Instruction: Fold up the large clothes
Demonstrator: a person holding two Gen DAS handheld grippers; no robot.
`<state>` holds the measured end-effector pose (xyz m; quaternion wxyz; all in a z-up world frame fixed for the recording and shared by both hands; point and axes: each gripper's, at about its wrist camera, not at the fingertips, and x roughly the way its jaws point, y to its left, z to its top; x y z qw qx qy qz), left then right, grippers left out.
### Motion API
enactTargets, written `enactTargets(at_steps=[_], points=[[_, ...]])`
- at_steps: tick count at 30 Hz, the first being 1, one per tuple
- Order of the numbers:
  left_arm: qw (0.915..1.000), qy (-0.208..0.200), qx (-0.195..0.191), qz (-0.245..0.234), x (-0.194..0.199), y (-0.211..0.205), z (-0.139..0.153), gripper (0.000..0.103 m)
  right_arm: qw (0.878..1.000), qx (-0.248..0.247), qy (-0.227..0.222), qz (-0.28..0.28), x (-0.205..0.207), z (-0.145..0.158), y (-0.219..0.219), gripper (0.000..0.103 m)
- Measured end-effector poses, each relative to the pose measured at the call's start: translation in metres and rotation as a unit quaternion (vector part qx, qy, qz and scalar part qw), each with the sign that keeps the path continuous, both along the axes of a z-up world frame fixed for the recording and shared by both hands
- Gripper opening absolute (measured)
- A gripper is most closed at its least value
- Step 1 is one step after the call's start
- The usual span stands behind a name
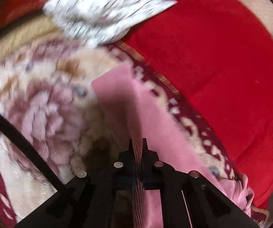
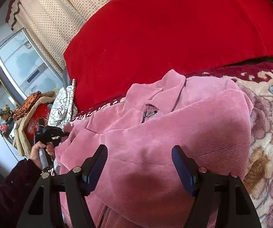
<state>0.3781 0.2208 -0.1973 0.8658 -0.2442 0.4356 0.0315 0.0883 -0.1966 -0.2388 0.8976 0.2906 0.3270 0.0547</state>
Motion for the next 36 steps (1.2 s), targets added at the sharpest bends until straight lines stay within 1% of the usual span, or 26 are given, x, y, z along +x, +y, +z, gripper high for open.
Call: enactTargets(at_steps=[2,4,6,7,8,10,13,14,15,17,18,19,20,21,22,23,24,25,26,27,29,30,32,33,36], points=[[0.9989,-0.030,0.018,-0.030,-0.008,-0.011,0.027,0.003,1.000,0.005,-0.001,-0.007,0.000,0.000,-0.003,0.074],[0.9951,-0.065,0.038,-0.063,-0.021,-0.026,0.060,0.003,1.000,0.008,-0.003,-0.017,-0.002,0.001,-0.007,0.074],[0.9878,-0.098,0.071,-0.098,-0.037,-0.048,0.093,0.003,0.999,0.011,-0.006,-0.032,-0.004,0.002,-0.013,0.074],[0.9810,-0.118,0.091,-0.124,-0.049,-0.063,0.113,0.003,0.999,0.014,-0.007,-0.037,-0.005,0.003,-0.016,0.074],[0.9766,-0.130,0.101,-0.138,-0.057,-0.072,0.124,0.003,0.999,0.018,-0.009,-0.045,-0.007,0.003,-0.020,0.074],[0.9625,-0.162,0.122,-0.180,-0.082,-0.100,0.151,0.003,0.998,0.023,-0.011,-0.056,-0.010,0.003,-0.025,0.074],[0.9392,-0.195,0.135,-0.248,-0.122,-0.147,0.182,0.003,0.997,0.028,-0.012,-0.074,-0.014,0.004,-0.035,0.074],[0.9303,-0.202,0.141,-0.272,-0.135,-0.165,0.187,0.003,0.996,0.032,-0.014,-0.083,-0.017,0.005,-0.040,0.074],[0.9188,-0.208,0.147,-0.301,-0.150,-0.186,0.191,0.003,0.995,0.034,-0.015,-0.090,-0.019,0.005,-0.044,0.074],[0.8971,-0.210,0.163,-0.353,-0.178,-0.225,0.190,0.004,0.993,0.042,-0.018,-0.107,-0.024,0.007,-0.055,0.074],[0.8869,-0.204,0.172,-0.377,-0.191,-0.246,0.186,0.004,0.992,0.047,-0.021,-0.115,-0.027,0.007,-0.059,0.074],[0.8786,-0.195,0.175,-0.399,-0.204,-0.264,0.180,0.008,0.990,0.053,-0.024,-0.125,-0.030,0.008,-0.067,0.074],[0.8697,-0.184,0.176,-0.423,-0.214,-0.279,0.174,0.029,0.989,0.057,-0.025,-0.132,-0.033,0.008,-0.072,0.074],[0.8581,-0.171,0.180,-0.449,-0.225,-0.296,0.165,0.057,0.988,0.062,-0.026,-0.140,-0.036,0.009,-0.078,0.074],[0.8507,-0.168,0.190,-0.460,-0.234,-0.306,0.159,0.068,0.986,0.068,-0.027,-0.147,-0.039,0.009,-0.084,0.074],[0.8456,-0.173,0.203,-0.462,-0.239,-0.311,0.154,0.076,0.986,0.073,-0.027,-0.150,-0.041,0.009,-0.089,0.074],[0.8402,-0.182,0.214,-0.464,-0.246,-0.315,0.152,0.076,0.985,0.079,-0.027,-0.153,-0.043,0.008,-0.093,0.074],[0.8369,-0.184,0.215,-0.468,-0.251,-0.315,0.151,0.076,0.984,0.083,-0.027,-0.155,-0.044,0.008,-0.096,0.074],[0.8389,-0.183,0.210,-0.467,-0.250,-0.312,0.152,0.076,0.984,0.088,-0.027,-0.155,-0.046,0.008,-0.098,0.074],[0.8459,-0.180,0.200,-0.461,-0.247,-0.305,0.154,0.076,0.983,0.091,-0.027,-0.155,-0.047,0.008,-0.100,0.074],[0.8659,-0.171,0.178,-0.435,-0.223,-0.288,0.158,0.076,0.983,0.097,-0.025,-0.154,-0.047,0.008,-0.101,0.074],[0.8783,-0.165,0.170,-0.415,-0.215,-0.278,0.159,0.078,0.983,0.103,-0.025,-0.152,-0.047,0.007,-0.101,0.074],[0.8995,-0.145,0.157,-0.381,-0.199,-0.261,0.154,0.078,0.982,0.116,-0.025,-0.147,-0.045,0.006,-0.101,0.074],[0.9091,-0.130,0.145,-0.369,-0.192,-0.252,0.148,0.078,0.982,0.122,-0.025,-0.145,-0.044,0.005,-0.100,0.074],[0.9330,-0.069,0.103,-0.338,-0.176,-0.231,0.121,0.078,0.983,0.128,-0.020,-0.128,-0.039,0.003,-0.093,0.074]])
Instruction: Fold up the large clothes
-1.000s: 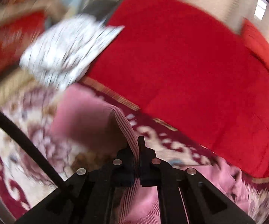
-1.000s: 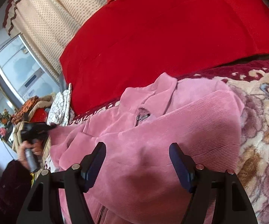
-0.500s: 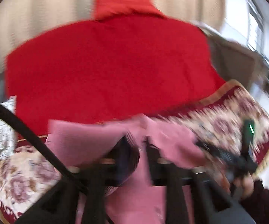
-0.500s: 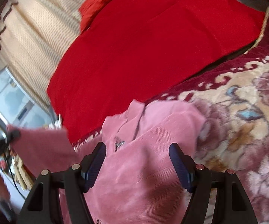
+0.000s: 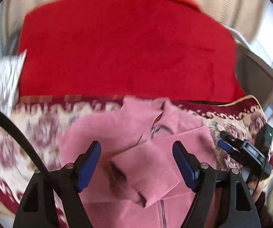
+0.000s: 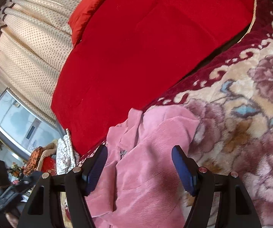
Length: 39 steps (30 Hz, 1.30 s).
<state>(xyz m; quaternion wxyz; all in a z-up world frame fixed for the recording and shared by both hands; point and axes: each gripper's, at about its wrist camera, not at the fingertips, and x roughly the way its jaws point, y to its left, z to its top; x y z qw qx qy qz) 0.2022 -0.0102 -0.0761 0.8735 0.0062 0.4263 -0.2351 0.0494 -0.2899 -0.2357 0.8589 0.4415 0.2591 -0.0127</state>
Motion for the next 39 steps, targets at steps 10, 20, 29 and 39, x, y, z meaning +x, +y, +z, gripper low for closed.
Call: enactTargets(at_steps=[10,20,29,39], points=[[0.9942,0.098,-0.024,0.036,0.018,-0.004,-0.070,0.078,1.000,-0.003,0.009,0.017,0.006,-0.005,0.008,0.074],[0.9945,0.104,0.003,-0.003,0.023,-0.043,-0.087,0.009,1.000,-0.005,0.004,0.003,-0.003,-0.004,-0.007,0.074],[0.9873,0.038,0.000,-0.155,-0.017,-0.144,0.001,0.051,1.000,-0.006,0.002,-0.030,-0.013,-0.004,-0.026,0.074],[0.9933,-0.058,0.071,-0.070,-0.014,-0.074,0.014,0.074,0.997,-0.057,-0.035,-0.026,-0.017,0.017,-0.010,0.074]])
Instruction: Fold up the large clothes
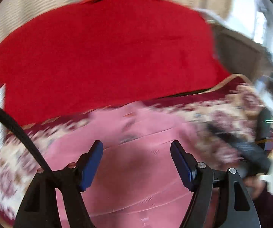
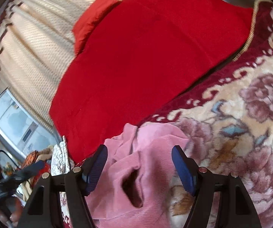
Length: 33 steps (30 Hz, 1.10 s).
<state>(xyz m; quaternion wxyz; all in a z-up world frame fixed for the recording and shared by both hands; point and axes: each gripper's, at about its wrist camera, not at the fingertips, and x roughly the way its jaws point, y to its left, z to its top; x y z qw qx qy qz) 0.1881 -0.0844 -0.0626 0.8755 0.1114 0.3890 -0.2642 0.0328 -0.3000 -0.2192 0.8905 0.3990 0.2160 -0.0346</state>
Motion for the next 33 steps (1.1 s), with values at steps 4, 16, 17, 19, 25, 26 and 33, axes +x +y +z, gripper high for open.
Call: enactTargets(at_steps=[4,16,17,19,25,26,33], points=[[0.9899,0.008,0.068,0.124,0.030,0.057,-0.038,0.074,0.997,-0.058,-0.002,0.054,0.011,0.010,0.037,0.073],[0.9702,0.071,0.099,0.209,0.062,0.122,-0.131,0.077,0.981,-0.094,0.103,0.137,0.060,-0.029,0.084,0.065],[0.9711,0.072,0.097,0.206,0.061,0.125,-0.129,0.077,0.980,-0.097,0.104,0.139,0.059,-0.028,0.085,0.065],[0.9738,0.074,0.090,0.195,0.062,0.132,-0.124,0.077,0.982,-0.090,0.097,0.133,0.055,-0.026,0.083,0.065],[0.9771,0.035,0.067,0.199,0.031,0.168,-0.106,0.077,0.980,-0.122,0.075,0.141,0.046,-0.016,0.092,0.065],[0.9776,0.033,0.060,0.199,0.024,0.176,-0.104,0.077,0.976,-0.120,0.104,0.149,0.051,-0.024,0.093,0.065],[0.9814,0.040,0.036,0.184,-0.059,0.250,-0.111,0.077,0.977,-0.098,0.084,0.172,0.030,-0.013,0.087,0.066]])
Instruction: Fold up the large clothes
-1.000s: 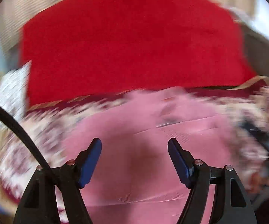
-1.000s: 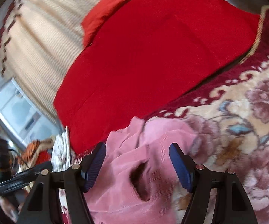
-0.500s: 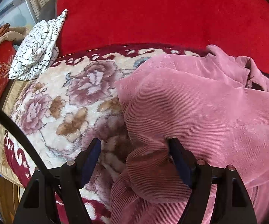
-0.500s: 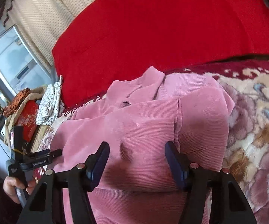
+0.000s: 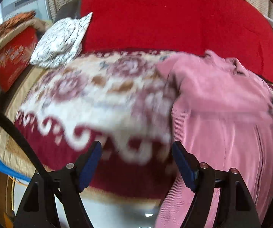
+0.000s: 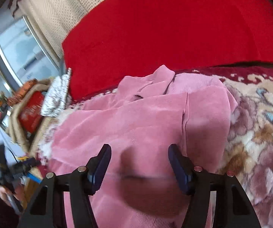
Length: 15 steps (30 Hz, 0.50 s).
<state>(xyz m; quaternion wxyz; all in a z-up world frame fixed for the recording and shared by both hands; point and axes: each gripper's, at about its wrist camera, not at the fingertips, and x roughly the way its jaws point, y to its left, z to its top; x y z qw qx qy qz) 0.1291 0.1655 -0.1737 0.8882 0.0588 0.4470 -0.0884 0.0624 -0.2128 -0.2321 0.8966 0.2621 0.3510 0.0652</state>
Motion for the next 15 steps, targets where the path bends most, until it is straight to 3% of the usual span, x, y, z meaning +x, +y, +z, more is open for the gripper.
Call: enactTargets(at_steps=[7,15], points=[[0.9974,0.047,-0.046,-0.029,-0.060,0.041,-0.055,0.077,0.998,0.060,-0.017,0.016,-0.057,0.005,-0.021,0.073],[0.9784,0.095,-0.169,-0.073,-0.061,0.048,-0.120,0.077,0.988,0.134,0.061,0.038,-0.127,-0.028,-0.031,0.074]])
